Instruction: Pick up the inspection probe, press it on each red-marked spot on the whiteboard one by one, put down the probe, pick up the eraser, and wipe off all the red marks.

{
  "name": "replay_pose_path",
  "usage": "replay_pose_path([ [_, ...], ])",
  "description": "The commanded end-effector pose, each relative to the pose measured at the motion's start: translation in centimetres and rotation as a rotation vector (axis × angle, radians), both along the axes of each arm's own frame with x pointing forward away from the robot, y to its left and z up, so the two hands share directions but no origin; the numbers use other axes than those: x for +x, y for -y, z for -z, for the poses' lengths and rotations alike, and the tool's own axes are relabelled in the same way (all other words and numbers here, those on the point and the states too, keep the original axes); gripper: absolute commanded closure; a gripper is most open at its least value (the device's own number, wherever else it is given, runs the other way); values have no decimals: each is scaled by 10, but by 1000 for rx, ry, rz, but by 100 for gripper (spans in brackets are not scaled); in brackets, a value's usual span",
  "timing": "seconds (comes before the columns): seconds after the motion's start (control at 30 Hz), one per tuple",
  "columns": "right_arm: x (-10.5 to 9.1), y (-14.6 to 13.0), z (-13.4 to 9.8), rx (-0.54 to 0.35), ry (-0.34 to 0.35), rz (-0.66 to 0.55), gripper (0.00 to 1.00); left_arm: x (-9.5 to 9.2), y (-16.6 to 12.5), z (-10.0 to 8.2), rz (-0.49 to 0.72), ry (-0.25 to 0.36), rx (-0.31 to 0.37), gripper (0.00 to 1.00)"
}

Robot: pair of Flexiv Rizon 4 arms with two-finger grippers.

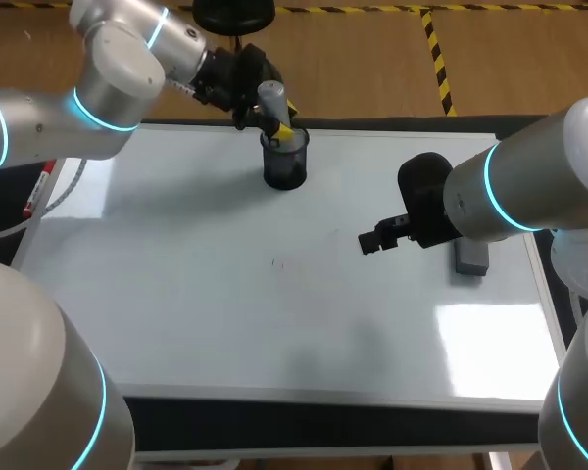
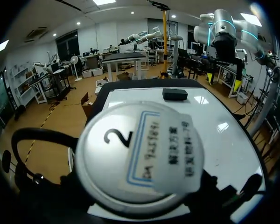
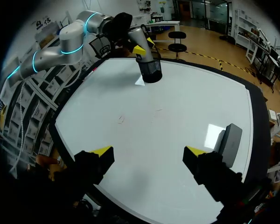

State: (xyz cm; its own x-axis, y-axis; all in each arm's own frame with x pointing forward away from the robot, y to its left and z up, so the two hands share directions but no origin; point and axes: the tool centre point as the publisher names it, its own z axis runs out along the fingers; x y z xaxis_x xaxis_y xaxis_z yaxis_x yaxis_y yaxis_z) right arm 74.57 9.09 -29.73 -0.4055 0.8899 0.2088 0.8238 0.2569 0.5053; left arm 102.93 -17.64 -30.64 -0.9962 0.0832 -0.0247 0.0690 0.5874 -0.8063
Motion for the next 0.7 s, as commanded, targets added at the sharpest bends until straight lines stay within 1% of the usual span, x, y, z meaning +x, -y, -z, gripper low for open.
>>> replay_pose_path([
  [0.03,0,1,0,1,0,-1,0,-5,0,-2,-6,6,-4,57],
  [0.17,0,1,0,1,0,-1,0,-8,1,2,-7,3,-9,64],
  [0.5,0,1,0,1,0,-1,0,-11,5,10,-11,-10,-17,64],
  [0.53,0,1,0,1,0,-1,0,-11,5,10,-12,-12,-19,61],
  [0.63,0,1,0,1,0,-1,0,-11,4,11,-15,-17,-20,40],
  [0.67,0,1,0,1,0,-1,0,-11,4,11,-16,-24,-22,35],
  [0.7,0,1,0,1,0,-1,0,-11,4,11,-18,-27,-21,23],
])
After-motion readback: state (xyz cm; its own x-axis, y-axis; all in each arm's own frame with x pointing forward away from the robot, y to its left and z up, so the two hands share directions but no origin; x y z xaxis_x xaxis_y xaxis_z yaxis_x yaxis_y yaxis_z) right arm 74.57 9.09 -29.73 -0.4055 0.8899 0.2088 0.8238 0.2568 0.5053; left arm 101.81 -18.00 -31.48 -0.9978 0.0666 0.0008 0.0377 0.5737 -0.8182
